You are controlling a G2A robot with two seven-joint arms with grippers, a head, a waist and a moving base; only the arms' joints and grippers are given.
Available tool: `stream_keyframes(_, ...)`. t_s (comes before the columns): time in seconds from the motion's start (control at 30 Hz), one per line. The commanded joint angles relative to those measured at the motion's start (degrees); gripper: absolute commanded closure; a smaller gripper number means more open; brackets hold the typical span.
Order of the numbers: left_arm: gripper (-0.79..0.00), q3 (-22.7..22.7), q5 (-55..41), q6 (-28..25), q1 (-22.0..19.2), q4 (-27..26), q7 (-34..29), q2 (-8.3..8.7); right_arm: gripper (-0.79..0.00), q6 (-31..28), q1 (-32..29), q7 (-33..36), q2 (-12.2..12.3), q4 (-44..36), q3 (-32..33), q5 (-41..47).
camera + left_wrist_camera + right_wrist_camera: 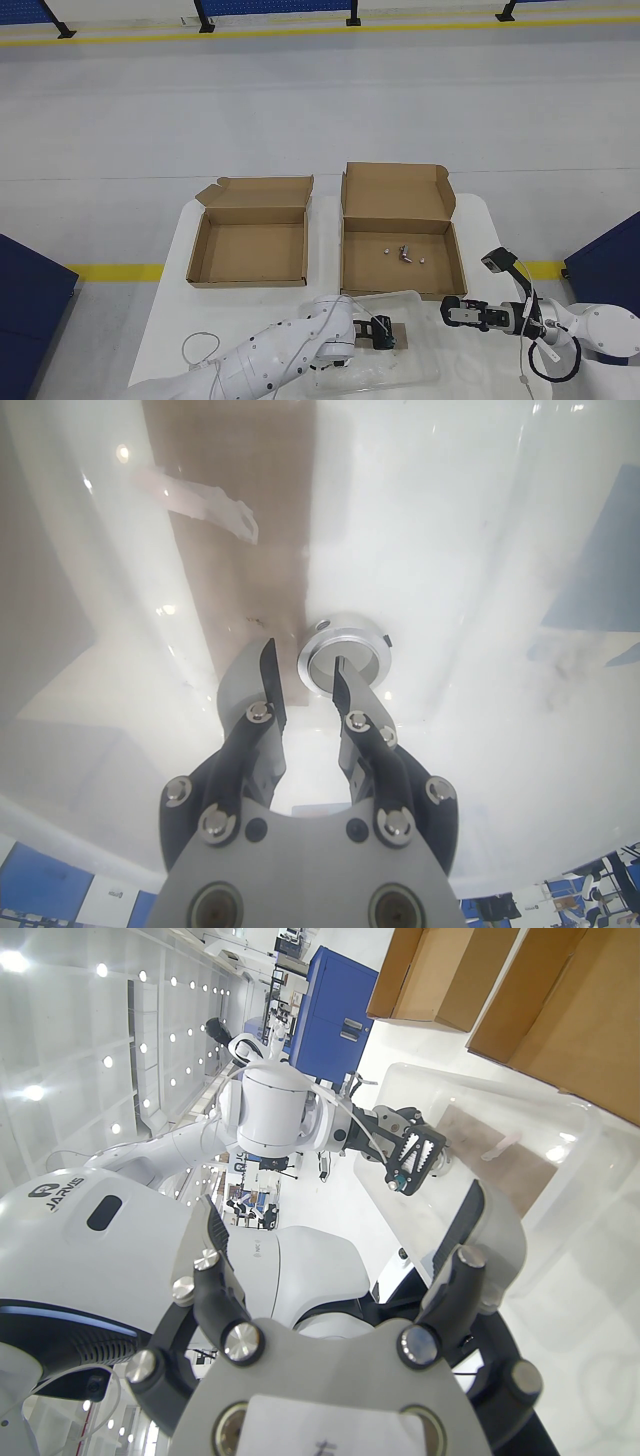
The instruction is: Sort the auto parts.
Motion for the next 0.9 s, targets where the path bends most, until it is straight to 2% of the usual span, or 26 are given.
stream_keyframes(0.0,-0.222,0.1,0.0,-0.1,-0.1,0.2,0.1,-0.07,-0.785,0.0,0.0,0.0,0.0,0.0,0.0,0.0)
stream_keyframes(0.87,-0.219,1.3,-0.7,-1.0,-1.2,3.3,1.0,-1.55,-0.785,0.0,0.0,0.0,0.0,0.0,0.0,0.0)
